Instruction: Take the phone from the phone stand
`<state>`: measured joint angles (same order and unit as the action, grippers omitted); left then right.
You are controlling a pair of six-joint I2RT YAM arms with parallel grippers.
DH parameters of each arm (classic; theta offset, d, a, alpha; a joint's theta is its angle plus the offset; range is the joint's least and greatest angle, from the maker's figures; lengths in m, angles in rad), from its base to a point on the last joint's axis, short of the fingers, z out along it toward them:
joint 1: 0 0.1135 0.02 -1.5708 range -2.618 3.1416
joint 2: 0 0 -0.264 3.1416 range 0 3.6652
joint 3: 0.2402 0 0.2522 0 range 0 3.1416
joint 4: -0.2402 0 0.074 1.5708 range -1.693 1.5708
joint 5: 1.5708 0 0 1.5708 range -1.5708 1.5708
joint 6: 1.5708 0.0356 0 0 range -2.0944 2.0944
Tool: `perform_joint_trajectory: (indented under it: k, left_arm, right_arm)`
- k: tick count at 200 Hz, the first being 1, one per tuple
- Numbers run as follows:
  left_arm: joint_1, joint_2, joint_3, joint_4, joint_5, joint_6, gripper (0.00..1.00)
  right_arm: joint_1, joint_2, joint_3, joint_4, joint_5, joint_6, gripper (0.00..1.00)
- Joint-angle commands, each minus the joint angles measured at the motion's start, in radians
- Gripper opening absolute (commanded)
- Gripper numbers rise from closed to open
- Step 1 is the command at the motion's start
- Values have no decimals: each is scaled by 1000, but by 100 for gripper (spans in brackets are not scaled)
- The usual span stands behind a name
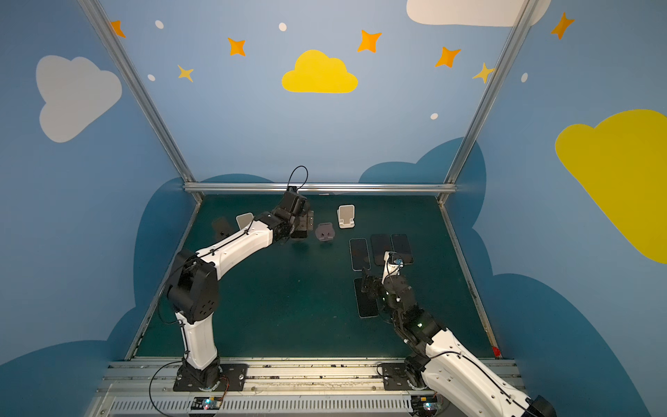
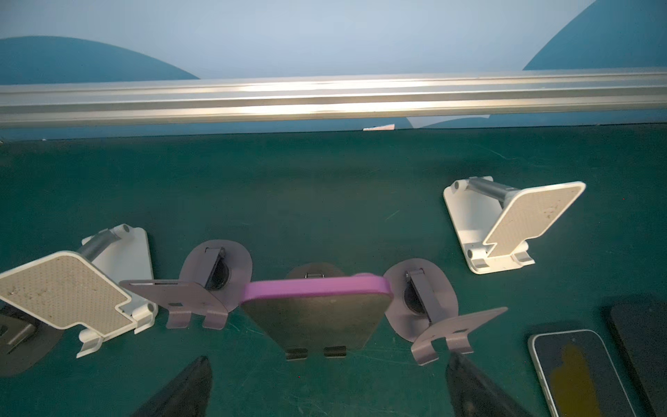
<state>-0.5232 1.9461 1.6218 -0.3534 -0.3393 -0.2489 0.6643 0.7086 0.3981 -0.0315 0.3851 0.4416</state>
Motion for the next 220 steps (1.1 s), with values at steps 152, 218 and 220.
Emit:
perform_joint_trajectory:
  k: [152, 218, 220]
  left_arm:
    - [18, 138, 88, 36, -75, -83, 89]
    - [19, 160, 101, 69, -91, -71, 82]
    - [19, 161, 103, 69, -92, -70, 82]
  right_arm:
    - [-8, 63, -12, 53, -1, 8, 87]
    - [-10, 72, -15, 58, -12, 12, 87]
    - [-10, 73, -13, 57, -12, 11, 87]
